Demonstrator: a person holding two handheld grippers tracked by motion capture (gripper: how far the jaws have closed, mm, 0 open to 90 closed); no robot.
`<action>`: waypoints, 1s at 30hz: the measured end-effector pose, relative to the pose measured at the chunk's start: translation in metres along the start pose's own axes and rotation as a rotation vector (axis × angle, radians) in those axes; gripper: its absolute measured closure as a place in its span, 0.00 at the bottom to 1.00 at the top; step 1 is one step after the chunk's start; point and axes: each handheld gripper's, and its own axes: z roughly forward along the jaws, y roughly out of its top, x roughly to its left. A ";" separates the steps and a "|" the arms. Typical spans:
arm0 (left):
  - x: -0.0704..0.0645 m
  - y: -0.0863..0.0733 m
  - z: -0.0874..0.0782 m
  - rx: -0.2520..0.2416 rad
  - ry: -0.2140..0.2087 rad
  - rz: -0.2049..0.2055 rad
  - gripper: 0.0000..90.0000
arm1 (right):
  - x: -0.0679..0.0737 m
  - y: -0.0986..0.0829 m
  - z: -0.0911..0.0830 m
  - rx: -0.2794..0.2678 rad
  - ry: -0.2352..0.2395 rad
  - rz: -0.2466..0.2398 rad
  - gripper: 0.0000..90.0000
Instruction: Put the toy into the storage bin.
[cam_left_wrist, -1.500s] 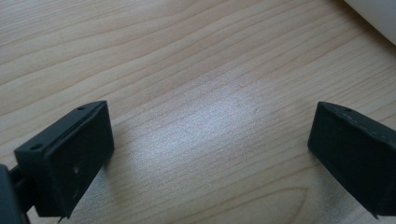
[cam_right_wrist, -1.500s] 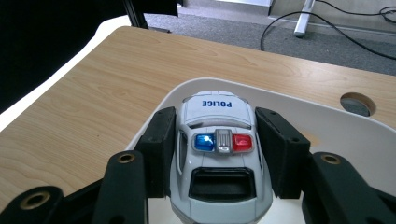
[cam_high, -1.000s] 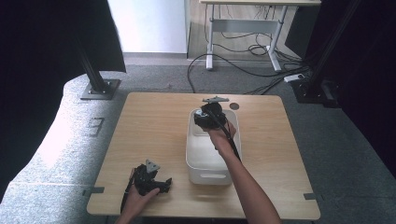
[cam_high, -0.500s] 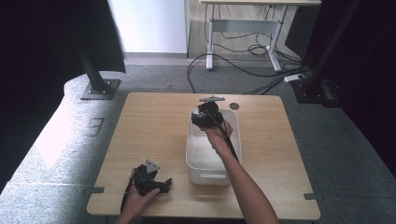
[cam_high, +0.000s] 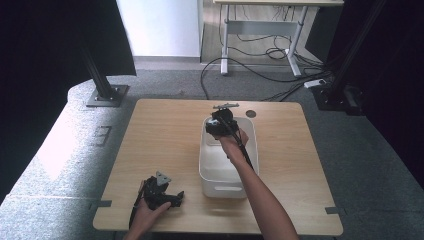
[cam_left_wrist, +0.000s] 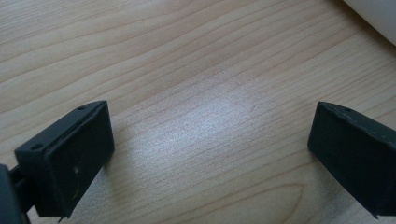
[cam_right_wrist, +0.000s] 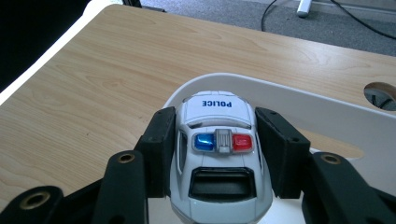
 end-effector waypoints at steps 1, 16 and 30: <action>0.000 0.000 0.000 0.000 0.000 0.000 0.00 | 0.000 0.000 0.001 0.003 -0.001 -0.002 0.56; 0.000 0.000 0.000 0.003 -0.001 0.003 0.00 | -0.004 -0.002 0.011 0.055 -0.012 -0.005 0.56; 0.000 0.000 0.000 0.002 -0.001 0.002 0.00 | -0.006 -0.005 0.026 0.120 -0.026 -0.022 0.56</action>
